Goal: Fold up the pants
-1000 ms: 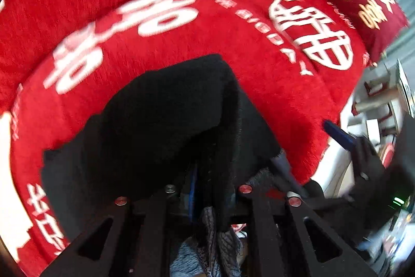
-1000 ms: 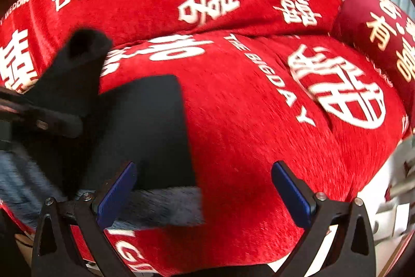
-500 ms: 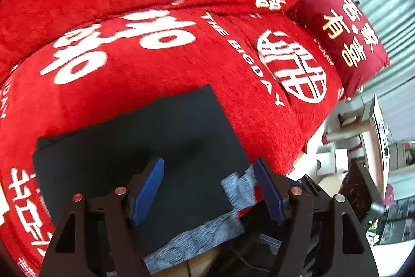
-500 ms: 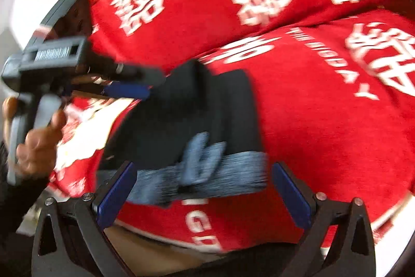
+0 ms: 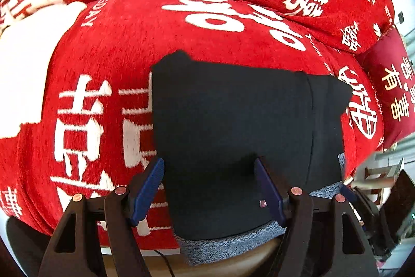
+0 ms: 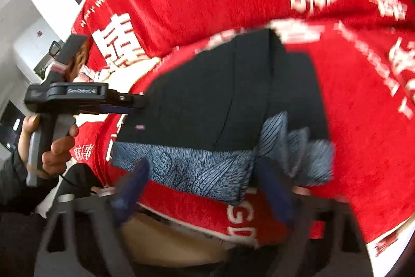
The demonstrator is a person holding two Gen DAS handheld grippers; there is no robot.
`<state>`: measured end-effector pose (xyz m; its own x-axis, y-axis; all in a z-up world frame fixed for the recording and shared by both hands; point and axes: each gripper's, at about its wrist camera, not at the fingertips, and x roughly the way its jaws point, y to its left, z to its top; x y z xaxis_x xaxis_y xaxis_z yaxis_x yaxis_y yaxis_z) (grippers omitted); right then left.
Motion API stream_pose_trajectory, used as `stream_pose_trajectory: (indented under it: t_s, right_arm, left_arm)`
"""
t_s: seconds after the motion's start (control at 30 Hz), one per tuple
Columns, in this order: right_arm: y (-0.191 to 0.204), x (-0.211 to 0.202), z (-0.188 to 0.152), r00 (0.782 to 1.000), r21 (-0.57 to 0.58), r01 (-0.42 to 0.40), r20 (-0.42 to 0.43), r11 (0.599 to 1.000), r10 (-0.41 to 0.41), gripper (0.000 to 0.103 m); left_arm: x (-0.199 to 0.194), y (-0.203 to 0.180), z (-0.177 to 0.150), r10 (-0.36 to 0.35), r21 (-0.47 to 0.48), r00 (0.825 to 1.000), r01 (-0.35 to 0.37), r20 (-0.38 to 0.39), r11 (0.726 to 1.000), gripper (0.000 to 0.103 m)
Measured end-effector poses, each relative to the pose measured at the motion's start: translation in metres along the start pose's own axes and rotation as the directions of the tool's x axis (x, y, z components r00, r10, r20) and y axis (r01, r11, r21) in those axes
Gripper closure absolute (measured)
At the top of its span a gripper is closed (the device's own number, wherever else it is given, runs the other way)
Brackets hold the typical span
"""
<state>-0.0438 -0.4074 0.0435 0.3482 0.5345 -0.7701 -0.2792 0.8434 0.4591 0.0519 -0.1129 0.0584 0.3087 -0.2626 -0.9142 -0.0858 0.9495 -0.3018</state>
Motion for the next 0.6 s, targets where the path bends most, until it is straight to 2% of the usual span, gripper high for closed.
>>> stream_pose_trajectory:
  t_s: [0.03, 0.07, 0.1, 0.23, 0.33, 0.4, 0.43, 0.5, 0.57, 0.6]
  right_arm:
    - [-0.004, 0.003, -0.001, 1.0, 0.029, -0.02, 0.006, 0.999, 0.02, 0.033]
    - [-0.006, 0.005, 0.0, 0.999, 0.045, -0.045, 0.007, 0.998, 0.045, 0.06]
    - [-0.006, 0.007, 0.001, 0.999, 0.058, -0.053, -0.001, 0.997, 0.054, 0.083]
    - [0.001, 0.008, 0.008, 1.0, 0.03, -0.008, -0.008, 1.0, 0.009, 0.088]
    - [0.009, -0.031, 0.026, 0.993, 0.018, -0.004, 0.117, 1.0, 0.002, 0.089]
    - [0.004, -0.048, 0.035, 0.987, 0.02, -0.024, 0.158, 1.0, 0.02, 0.09]
    - [-0.001, -0.049, 0.038, 0.987, 0.023, 0.008, 0.16, 1.0, -0.012, 0.09]
    - [-0.023, -0.032, 0.039, 0.993, 0.073, 0.059, 0.102, 0.996, -0.066, 0.09]
    - [-0.046, -0.003, 0.03, 0.993, 0.13, 0.118, 0.014, 0.984, -0.121, 0.09]
    - [-0.05, 0.004, 0.025, 0.991, 0.13, 0.133, 0.0, 0.983, -0.134, 0.09]
  left_arm:
    - [0.001, 0.001, -0.002, 0.0, 0.005, 1.0, 0.0, 0.005, 1.0, 0.03]
    - [0.001, 0.0, -0.004, 0.009, 0.014, 1.0, -0.009, 0.012, 1.0, 0.028]
    - [0.002, -0.002, -0.004, 0.022, 0.023, 1.0, -0.022, 0.017, 1.0, 0.021]
    - [0.005, -0.008, -0.006, 0.041, 0.043, 0.999, -0.042, 0.024, 0.998, 0.019]
    - [-0.005, -0.013, -0.003, 0.017, 0.047, 0.999, -0.019, 0.038, 0.999, 0.019]
    - [-0.014, -0.019, 0.0, 0.0, 0.052, 0.998, -0.004, 0.065, 0.999, 0.019]
    - [-0.015, -0.022, 0.003, -0.001, 0.057, 0.997, -0.003, 0.073, 0.998, 0.019]
    - [-0.007, -0.029, 0.006, 0.016, 0.074, 0.998, -0.021, 0.063, 0.997, 0.019]
    - [0.012, -0.036, 0.007, 0.051, 0.098, 0.999, -0.052, 0.017, 0.994, 0.019]
    - [0.022, -0.036, 0.006, 0.063, 0.103, 0.998, -0.062, -0.002, 0.993, 0.019]
